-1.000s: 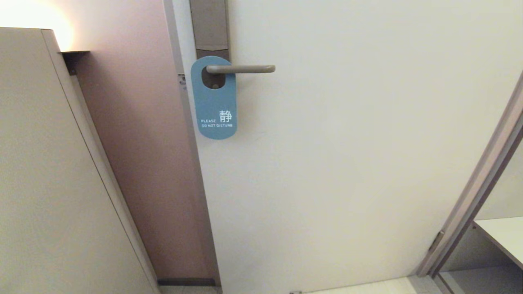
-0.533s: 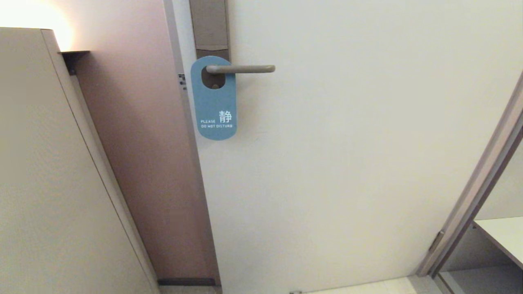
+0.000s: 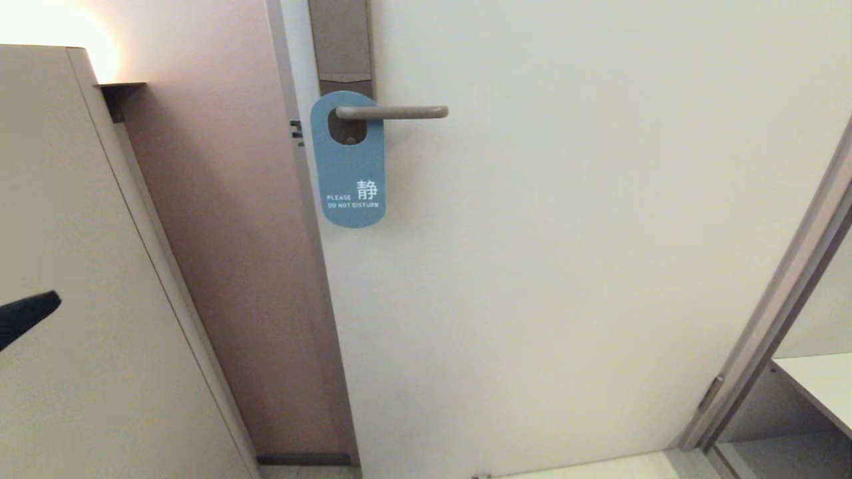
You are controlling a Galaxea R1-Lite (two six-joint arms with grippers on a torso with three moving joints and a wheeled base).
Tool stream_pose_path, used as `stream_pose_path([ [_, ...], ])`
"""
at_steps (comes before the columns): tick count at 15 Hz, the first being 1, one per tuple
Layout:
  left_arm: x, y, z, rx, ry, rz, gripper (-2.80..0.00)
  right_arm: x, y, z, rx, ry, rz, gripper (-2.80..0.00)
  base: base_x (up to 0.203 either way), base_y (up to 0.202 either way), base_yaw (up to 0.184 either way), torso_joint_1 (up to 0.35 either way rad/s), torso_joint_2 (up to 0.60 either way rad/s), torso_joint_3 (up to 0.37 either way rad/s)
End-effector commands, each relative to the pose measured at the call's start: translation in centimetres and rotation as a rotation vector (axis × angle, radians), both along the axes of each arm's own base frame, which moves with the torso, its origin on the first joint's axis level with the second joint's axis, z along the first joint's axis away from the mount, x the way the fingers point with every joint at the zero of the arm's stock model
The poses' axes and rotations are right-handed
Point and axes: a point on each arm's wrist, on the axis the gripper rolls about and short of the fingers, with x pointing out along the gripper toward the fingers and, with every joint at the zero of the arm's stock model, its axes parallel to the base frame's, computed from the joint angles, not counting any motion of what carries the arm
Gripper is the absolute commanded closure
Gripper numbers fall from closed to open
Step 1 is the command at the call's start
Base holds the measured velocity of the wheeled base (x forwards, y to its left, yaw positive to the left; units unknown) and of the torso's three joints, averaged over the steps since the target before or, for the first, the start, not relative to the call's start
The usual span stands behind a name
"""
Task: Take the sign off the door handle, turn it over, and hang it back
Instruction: Take down the sign
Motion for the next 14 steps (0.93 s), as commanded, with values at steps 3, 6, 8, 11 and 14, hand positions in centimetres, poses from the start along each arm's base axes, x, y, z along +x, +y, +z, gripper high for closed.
stream_pose_path([
  [3,6.0,-0.6,1.0,-0.005,0.065,-0.058,0.00,0.0,0.0,0.0,0.000,0.002,0.000,0.00,0.000,0.000,0.000,0.000,0.00,0.000],
  [6,10.0,-0.5,2.1,-0.027,0.046,-0.172,0.00,0.0,0.0,0.0,0.000,0.001,0.000,0.00,0.000,0.000,0.000,0.000,0.00,0.000],
  [8,12.2,-0.4,2.9,-0.035,0.035,-0.235,0.00,0.0,0.0,0.0,0.000,0.002,0.000,0.00,0.000,0.000,0.000,0.000,0.00,0.000],
  [11,14.6,-0.6,3.2,-0.063,0.034,-0.413,0.00,0.0,0.0,0.0,0.000,0.001,0.000,0.00,0.000,0.000,0.000,0.000,0.00,0.000],
  [14,17.5,0.2,2.3,-0.078,0.019,-0.529,0.00,0.0,0.0,0.0,0.000,0.000,0.000,0.00,0.000,0.000,0.000,0.000,0.00,0.000],
])
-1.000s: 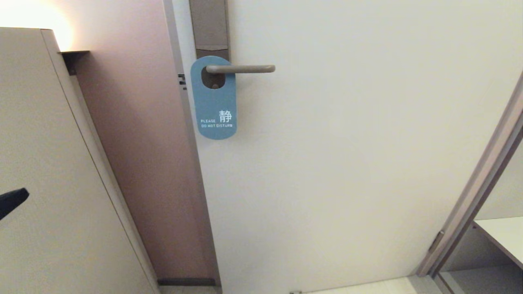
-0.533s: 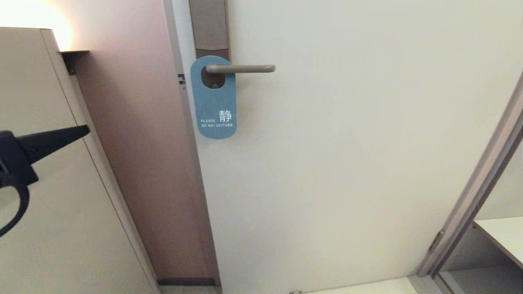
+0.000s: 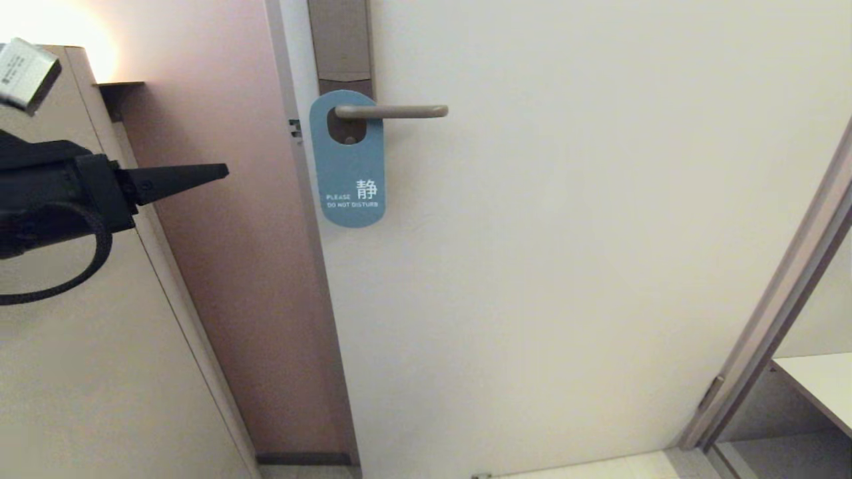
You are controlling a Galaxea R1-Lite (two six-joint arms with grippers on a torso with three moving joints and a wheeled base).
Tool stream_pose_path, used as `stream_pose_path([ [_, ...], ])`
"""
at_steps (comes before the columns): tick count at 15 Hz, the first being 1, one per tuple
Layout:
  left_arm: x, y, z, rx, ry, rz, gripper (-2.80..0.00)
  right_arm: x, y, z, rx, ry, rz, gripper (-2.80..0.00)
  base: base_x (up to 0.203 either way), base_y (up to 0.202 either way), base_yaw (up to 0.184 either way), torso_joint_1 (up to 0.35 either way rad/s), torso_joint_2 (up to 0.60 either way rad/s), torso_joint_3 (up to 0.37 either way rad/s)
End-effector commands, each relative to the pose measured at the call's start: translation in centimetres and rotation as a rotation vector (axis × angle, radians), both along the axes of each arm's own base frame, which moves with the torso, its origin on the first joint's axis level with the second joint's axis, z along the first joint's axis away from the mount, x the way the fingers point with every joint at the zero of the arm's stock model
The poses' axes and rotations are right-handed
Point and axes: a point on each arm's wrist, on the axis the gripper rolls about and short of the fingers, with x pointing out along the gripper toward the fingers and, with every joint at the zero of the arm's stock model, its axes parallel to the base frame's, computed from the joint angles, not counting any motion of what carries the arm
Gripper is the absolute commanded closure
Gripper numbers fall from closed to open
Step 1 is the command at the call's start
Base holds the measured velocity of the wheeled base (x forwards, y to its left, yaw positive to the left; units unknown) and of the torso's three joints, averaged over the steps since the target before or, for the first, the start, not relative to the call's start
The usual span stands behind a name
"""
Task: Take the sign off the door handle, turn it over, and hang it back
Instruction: Take down the sign
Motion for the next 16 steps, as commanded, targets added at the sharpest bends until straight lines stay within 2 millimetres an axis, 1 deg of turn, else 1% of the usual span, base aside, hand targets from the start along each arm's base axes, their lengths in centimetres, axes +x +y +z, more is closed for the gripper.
stream_pose_path([
  [1,2.9,0.6,-1.7,-0.006,0.031,-0.017,0.00,0.0,0.0,0.0,-0.001,0.000,0.001,0.00,0.000,0.000,0.000,0.000,0.00,0.000],
  [3,4.6,1.2,-2.4,-0.006,-0.002,-0.024,0.00,0.0,0.0,0.0,-0.001,0.000,0.001,0.00,0.000,0.000,0.000,0.000,0.00,0.000],
  [7,6.6,2.0,-4.1,-0.010,0.007,-0.063,0.00,0.0,0.0,0.0,-0.001,0.001,0.001,0.00,0.000,0.000,0.000,0.000,0.00,0.000],
  [9,7.6,2.1,-4.8,-0.009,-0.006,-0.067,0.00,0.0,0.0,0.0,-0.001,0.002,0.001,0.00,0.000,0.000,0.000,0.000,0.00,0.000],
  [12,8.2,2.0,-5.3,-0.010,-0.022,-0.106,0.00,0.0,0.0,0.0,-0.001,0.002,0.001,0.00,0.000,0.000,0.000,0.000,0.00,0.000],
  [13,8.2,2.0,-5.3,-0.010,-0.022,-0.108,-1.81,0.0,0.0,0.0,-0.001,0.002,0.001,0.00,0.000,0.000,0.000,0.000,0.00,0.000],
  [14,8.2,2.0,-5.3,-0.011,-0.021,-0.108,-2.80,0.0,0.0,0.0,-0.001,0.002,0.001,0.00,0.000,0.000,0.000,0.000,0.00,0.000],
  [16,8.2,2.1,-5.2,-0.013,-0.021,-0.106,-2.80,0.0,0.0,0.0,-0.001,0.001,0.001,0.00,0.000,0.000,0.000,0.000,0.00,0.000],
])
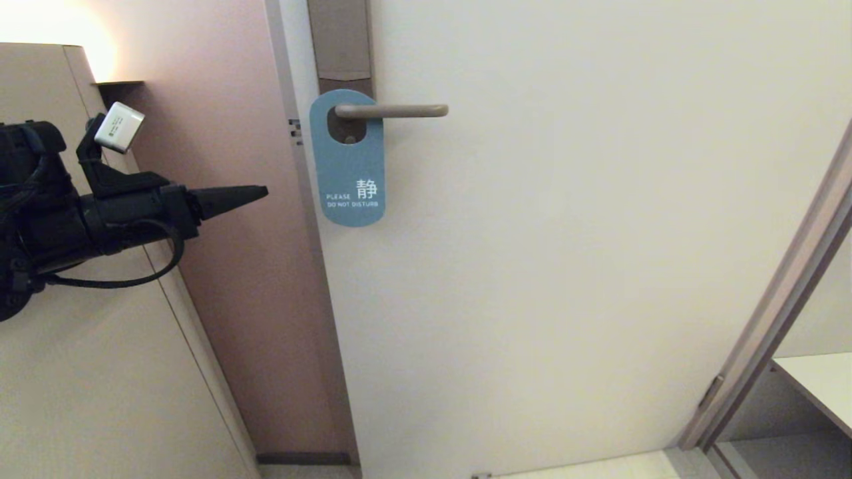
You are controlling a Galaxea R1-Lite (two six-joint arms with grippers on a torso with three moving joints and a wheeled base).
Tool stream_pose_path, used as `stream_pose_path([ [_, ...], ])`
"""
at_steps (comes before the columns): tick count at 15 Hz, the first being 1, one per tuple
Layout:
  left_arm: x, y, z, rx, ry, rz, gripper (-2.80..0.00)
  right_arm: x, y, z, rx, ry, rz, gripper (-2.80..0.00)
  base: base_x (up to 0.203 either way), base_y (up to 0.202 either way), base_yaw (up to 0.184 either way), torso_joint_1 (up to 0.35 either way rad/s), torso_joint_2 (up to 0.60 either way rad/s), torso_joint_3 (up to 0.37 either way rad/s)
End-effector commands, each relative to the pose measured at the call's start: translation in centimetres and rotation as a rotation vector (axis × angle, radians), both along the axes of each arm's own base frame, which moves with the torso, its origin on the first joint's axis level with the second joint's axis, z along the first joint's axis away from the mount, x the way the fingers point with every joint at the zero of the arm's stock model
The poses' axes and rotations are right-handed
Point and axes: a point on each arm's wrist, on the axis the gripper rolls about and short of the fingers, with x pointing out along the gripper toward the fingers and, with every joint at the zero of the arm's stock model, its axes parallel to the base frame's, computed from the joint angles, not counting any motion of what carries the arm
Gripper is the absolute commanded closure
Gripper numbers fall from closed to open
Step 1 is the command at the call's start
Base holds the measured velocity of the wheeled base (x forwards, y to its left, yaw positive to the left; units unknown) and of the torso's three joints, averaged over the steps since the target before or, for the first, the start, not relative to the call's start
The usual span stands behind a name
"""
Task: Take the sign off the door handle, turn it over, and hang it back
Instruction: Take down the sign
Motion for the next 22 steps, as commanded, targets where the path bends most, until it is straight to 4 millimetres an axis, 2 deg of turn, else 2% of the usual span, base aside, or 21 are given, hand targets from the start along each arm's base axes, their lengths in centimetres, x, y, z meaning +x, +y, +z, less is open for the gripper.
stream_pose_path([
  [1,0.0,0.1,0.0,0.000,-0.003,-0.003,-2.80,0.0,0.0,0.0,-0.001,0.002,0.000,0.00,0.000,0.000,0.000,0.000,0.00,0.000],
  [4,0.0,0.0,0.0,-0.003,0.000,-0.013,-2.80,0.0,0.0,0.0,-0.001,0.002,0.000,0.00,0.000,0.000,0.000,0.000,0.00,0.000],
  [11,0.5,-1.2,-0.1,-0.014,-0.001,-0.197,-2.80,0.0,0.0,0.0,-0.001,0.002,0.000,0.00,0.000,0.000,0.000,0.000,0.00,0.000],
  [18,3.0,-1.1,0.3,-0.018,-0.028,-0.285,-2.80,0.0,0.0,0.0,-0.001,0.001,0.000,0.00,0.000,0.000,0.000,0.000,0.00,0.000],
  [22,3.9,-1.9,0.0,-0.020,-0.024,-0.322,-2.80,0.0,0.0,0.0,-0.001,0.002,0.000,0.00,0.000,0.000,0.000,0.000,0.00,0.000],
])
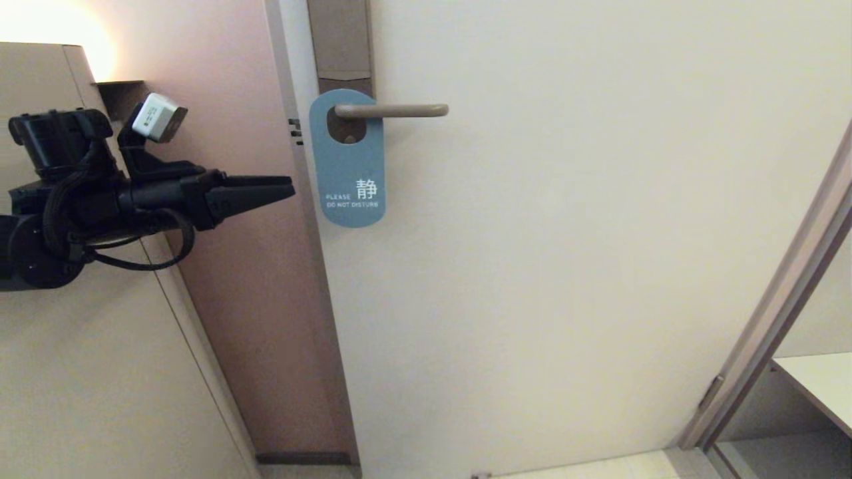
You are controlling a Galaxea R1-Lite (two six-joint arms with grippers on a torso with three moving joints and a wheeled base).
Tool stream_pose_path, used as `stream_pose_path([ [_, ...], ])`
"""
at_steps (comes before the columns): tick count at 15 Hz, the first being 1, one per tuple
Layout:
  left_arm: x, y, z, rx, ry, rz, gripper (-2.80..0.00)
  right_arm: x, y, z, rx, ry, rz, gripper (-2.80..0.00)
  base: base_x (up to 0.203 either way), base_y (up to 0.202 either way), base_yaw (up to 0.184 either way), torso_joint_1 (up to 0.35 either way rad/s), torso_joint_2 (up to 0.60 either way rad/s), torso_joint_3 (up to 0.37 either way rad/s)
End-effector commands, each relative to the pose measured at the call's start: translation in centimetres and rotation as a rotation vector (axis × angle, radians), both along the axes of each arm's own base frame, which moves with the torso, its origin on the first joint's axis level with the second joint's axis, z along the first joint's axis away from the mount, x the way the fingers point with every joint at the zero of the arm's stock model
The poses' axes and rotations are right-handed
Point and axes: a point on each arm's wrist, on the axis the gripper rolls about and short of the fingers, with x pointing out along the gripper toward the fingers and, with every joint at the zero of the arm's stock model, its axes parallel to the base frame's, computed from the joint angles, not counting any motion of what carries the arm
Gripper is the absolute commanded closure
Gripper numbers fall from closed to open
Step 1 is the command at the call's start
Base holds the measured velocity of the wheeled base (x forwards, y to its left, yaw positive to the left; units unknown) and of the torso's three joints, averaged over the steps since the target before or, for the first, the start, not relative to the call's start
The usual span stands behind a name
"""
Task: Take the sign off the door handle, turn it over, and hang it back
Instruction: Take down the sign
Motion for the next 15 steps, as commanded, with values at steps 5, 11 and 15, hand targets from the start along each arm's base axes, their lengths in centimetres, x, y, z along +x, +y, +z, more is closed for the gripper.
stream_pose_path([
  [5,2.2,-1.5,-0.5,-0.002,-0.004,-0.070,-2.80,0.0,0.0,0.0,-0.001,0.001,0.000,0.00,0.000,0.000,0.000,0.000,0.00,0.000],
  [11,4.2,-2.0,-1.3,-0.002,-0.006,-0.083,-2.80,0.0,0.0,0.0,-0.001,0.001,0.000,0.00,0.000,0.000,0.000,0.000,0.00,0.000],
  [15,4.8,-2.3,-1.0,-0.003,-0.022,-0.093,-2.80,0.0,0.0,0.0,-0.001,0.002,0.000,0.00,0.000,0.000,0.000,0.000,0.00,0.000],
])
